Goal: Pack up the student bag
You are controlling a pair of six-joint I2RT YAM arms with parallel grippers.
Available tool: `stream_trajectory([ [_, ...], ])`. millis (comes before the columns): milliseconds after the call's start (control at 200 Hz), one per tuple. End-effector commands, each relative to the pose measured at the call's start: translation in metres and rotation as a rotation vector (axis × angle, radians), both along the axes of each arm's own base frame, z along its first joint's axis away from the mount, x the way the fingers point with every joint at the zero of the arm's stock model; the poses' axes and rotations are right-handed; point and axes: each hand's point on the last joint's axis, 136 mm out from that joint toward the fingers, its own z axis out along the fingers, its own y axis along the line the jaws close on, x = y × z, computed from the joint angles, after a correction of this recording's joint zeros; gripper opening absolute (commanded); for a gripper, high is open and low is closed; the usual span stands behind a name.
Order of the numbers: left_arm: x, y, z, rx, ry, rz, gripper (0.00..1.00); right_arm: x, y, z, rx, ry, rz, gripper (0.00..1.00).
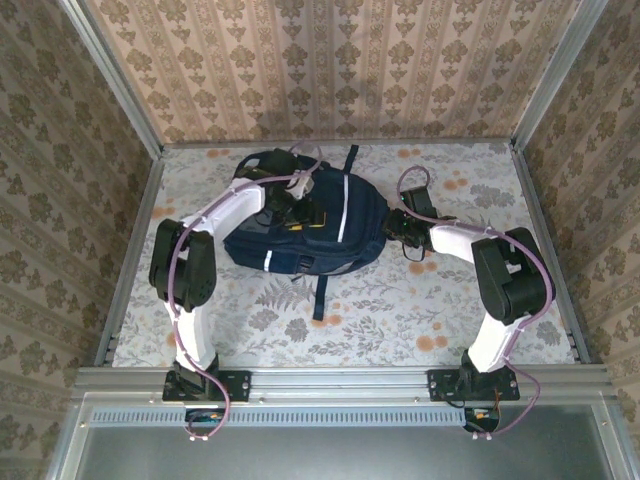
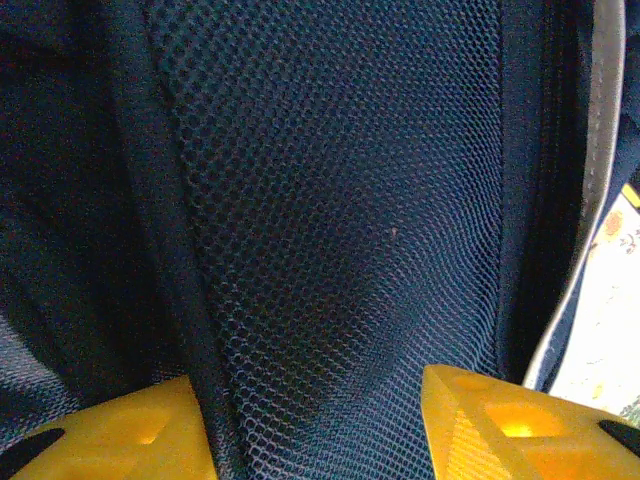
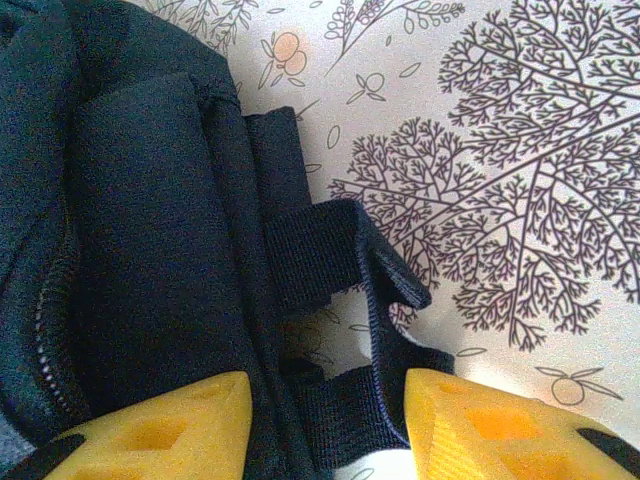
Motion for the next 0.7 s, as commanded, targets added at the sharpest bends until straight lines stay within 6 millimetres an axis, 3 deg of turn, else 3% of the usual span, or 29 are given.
stream_trajectory([
  [0,-0.014,-0.029,0.013,-0.081,0.014,-0.089,0.51,-0.011,0.008,-0.021,0.026,0.064,0.027,0.46],
  [90,-0.014,-0.027,0.006,-0.057,0.021,-0.084,0.52,-0.010,0.010,-0.024,0.037,0.069,0.024,0.46],
  [270,-0.009,0.003,-0.029,0.132,0.056,-0.037,0.53,-0.009,0.013,-0.027,0.057,0.073,0.022,0.46],
  [375,-0.008,0.001,-0.044,0.115,0.087,-0.022,0.48,-0.009,0.014,-0.027,0.063,0.071,0.023,0.46],
  [445,-0.007,-0.003,-0.047,0.097,0.088,-0.014,0.39,-0.010,0.015,-0.028,0.067,0.071,0.027,0.45],
  [610,-0.006,-0.016,-0.040,0.002,0.076,-0.015,0.00,-0.012,0.016,-0.026,0.073,0.064,0.032,0.43],
  [695,-0.004,-0.019,-0.034,-0.021,0.056,-0.014,0.00,-0.013,0.013,-0.023,0.066,0.056,0.028,0.42],
])
